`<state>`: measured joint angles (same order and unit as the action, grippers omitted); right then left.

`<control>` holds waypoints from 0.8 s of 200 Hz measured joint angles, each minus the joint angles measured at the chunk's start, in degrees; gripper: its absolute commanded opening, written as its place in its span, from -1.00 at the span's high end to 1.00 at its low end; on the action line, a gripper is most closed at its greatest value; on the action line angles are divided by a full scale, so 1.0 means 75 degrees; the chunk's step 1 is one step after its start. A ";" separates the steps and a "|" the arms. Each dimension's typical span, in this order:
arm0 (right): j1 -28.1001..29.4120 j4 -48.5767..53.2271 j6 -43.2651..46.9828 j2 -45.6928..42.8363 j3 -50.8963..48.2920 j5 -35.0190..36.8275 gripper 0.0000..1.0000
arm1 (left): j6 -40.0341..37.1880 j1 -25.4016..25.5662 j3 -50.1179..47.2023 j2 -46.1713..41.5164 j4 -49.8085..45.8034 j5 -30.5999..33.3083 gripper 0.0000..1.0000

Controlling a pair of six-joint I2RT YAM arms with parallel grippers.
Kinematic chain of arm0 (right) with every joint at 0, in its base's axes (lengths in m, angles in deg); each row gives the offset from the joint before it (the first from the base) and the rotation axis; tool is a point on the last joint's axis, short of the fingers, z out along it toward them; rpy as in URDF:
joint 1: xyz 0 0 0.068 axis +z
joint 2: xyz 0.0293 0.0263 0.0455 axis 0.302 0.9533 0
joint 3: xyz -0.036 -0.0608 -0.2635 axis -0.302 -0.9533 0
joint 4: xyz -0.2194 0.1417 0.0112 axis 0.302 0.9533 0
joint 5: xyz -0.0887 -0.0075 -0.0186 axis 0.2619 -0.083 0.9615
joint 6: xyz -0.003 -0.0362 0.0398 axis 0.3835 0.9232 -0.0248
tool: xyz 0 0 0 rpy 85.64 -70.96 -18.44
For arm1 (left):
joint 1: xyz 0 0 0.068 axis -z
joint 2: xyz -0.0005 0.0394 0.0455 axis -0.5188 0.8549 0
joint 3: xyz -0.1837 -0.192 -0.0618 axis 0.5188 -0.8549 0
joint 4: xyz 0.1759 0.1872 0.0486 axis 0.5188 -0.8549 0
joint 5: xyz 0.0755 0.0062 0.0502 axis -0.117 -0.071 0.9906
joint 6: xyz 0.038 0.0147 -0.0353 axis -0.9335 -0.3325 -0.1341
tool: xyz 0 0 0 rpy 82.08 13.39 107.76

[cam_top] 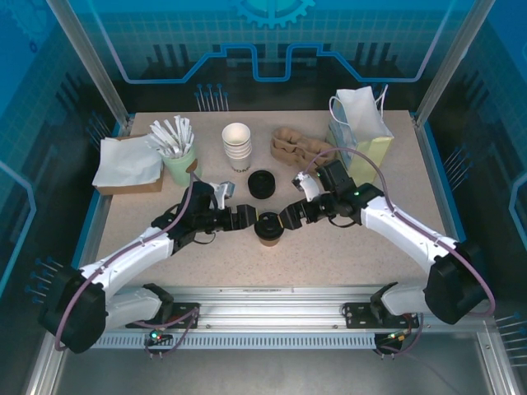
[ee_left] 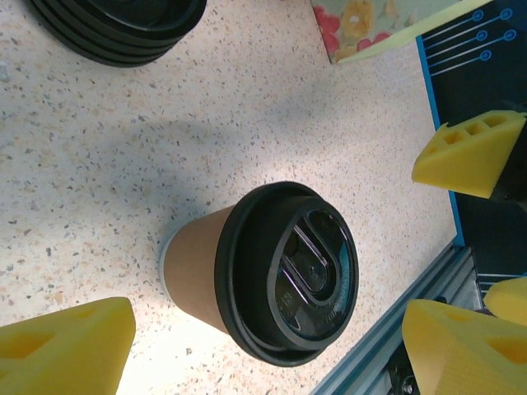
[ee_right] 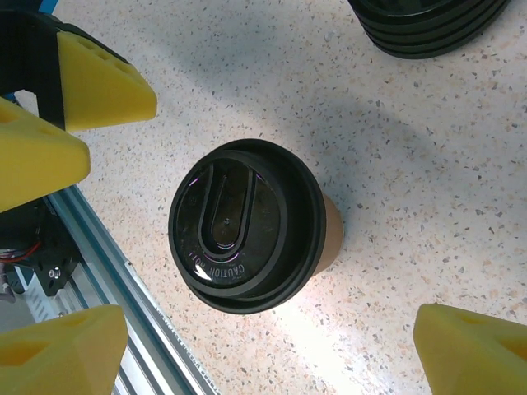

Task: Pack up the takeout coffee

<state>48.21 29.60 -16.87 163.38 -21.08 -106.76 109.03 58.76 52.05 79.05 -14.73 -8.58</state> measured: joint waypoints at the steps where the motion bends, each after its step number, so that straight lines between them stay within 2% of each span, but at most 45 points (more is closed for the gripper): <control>1: 0.0000 -0.0003 0.0000 0.0003 0.0000 0.0000 -0.83 | -0.0003 -0.0003 0.0000 0.0000 -0.0006 -0.0006 -0.72; 30: -0.0125 -0.0102 -0.0198 0.0291 -0.0020 -0.0280 -0.82 | -0.0093 -0.0003 0.0000 -0.0017 -0.0239 -0.0192 -0.74; 88: -0.0344 -0.0775 -0.0729 0.1539 -0.0236 -0.1556 -0.72 | -0.0230 -0.0003 0.0015 -0.0073 -0.0545 -0.0236 -0.74; 160: -0.0344 -0.1588 -0.1195 0.1856 -0.0624 -0.2346 -0.43 | -0.0431 -0.0003 0.0187 -0.0119 -0.0860 -0.0082 -0.74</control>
<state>45.63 17.69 -25.83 177.30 -25.75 -124.35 105.80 58.74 53.45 78.16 -21.18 -9.19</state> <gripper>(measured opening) 0.734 0.872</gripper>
